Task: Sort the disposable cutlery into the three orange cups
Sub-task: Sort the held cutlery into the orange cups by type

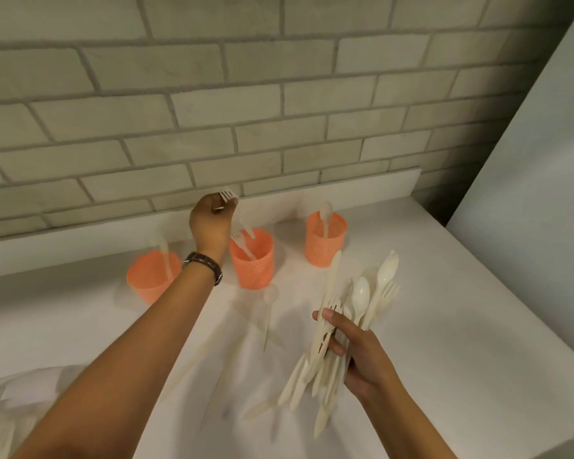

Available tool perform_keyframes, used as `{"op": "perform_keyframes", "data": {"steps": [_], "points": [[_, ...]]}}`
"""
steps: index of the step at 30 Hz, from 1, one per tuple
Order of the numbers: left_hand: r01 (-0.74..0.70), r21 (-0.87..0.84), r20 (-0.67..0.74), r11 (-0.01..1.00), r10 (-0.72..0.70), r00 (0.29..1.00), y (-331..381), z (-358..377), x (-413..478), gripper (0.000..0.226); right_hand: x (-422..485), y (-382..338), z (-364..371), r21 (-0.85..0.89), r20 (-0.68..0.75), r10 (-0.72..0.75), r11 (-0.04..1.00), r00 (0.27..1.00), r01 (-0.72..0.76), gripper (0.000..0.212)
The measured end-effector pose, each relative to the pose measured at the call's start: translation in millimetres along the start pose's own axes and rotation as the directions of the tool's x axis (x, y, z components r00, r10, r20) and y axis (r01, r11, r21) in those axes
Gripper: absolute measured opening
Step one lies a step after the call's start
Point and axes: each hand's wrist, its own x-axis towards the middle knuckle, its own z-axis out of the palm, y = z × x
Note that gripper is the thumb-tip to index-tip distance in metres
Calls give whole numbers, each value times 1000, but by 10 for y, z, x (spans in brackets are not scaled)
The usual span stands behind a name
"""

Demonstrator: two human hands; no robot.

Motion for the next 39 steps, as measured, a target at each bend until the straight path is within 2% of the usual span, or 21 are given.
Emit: {"op": "perform_keyframes", "data": {"steps": [3, 6, 8, 9, 11, 13, 16, 18, 21, 26, 29, 31, 35, 39], "points": [[82, 138, 60, 987, -91, 994, -276, 143, -19, 21, 22, 22, -5, -20, -10, 10, 1000, 1000, -10, 29], [141, 182, 176, 973, -174, 969, -459, 175, -68, 28, 44, 41, -14, -30, -9, 14, 999, 1000, -14, 31], [94, 233, 144, 968, -130, 981, -476, 134, -128, 41, 55, 43, -8, -41, 1, 25, 999, 1000, -25, 31], [35, 248, 111, 968, -64, 992, -447, 105, -186, 43, 60, 45, -3, -48, 10, 29, 998, 1000, -28, 32], [-96, 187, 119, 978, 75, 990, -289, 5, -397, 33, 66, 48, 11, -66, 38, 22, 998, 999, -19, 41], [-101, 106, 275, 989, 69, 959, -82, -132, -693, 12, 69, 45, 34, -93, 54, 0, 996, 999, 5, 49], [-1, 88, 563, 996, -49, 825, 125, -368, -1141, 14, 93, 60, 67, -119, 54, -17, 993, 998, 24, 50], [59, 78, 629, 995, -94, 772, 174, -494, -1346, 12, 100, 74, 109, -129, 50, -28, 991, 998, 35, 47], [102, 68, 604, 992, -123, 787, 180, -555, -1480, 14, 83, 108, 193, -138, 76, -39, 989, 996, 49, 35], [107, 87, 568, 990, -137, 812, 147, -595, -1519, 9, 73, 181, 300, -142, 144, -26, 989, 989, 47, 45], [184, 64, 521, 981, -190, 832, 143, -711, -1470, 7, 66, 224, 350, -141, 184, -3, 990, 983, 30, 39], [257, 30, 474, 966, -240, 847, 164, -849, -1366, 8, 86, 264, 371, -133, 181, 25, 991, 983, -1, 44], [252, -25, 263, 967, -237, 935, 157, -1258, -878, 4, 88, 319, 442, -149, 143, 63, 988, 988, -41, 55], [141, 17, -4, 990, -141, 990, -79, -1645, -271, 10, 87, 344, 454, -157, 138, 81, 986, 987, -59, 50]]}}
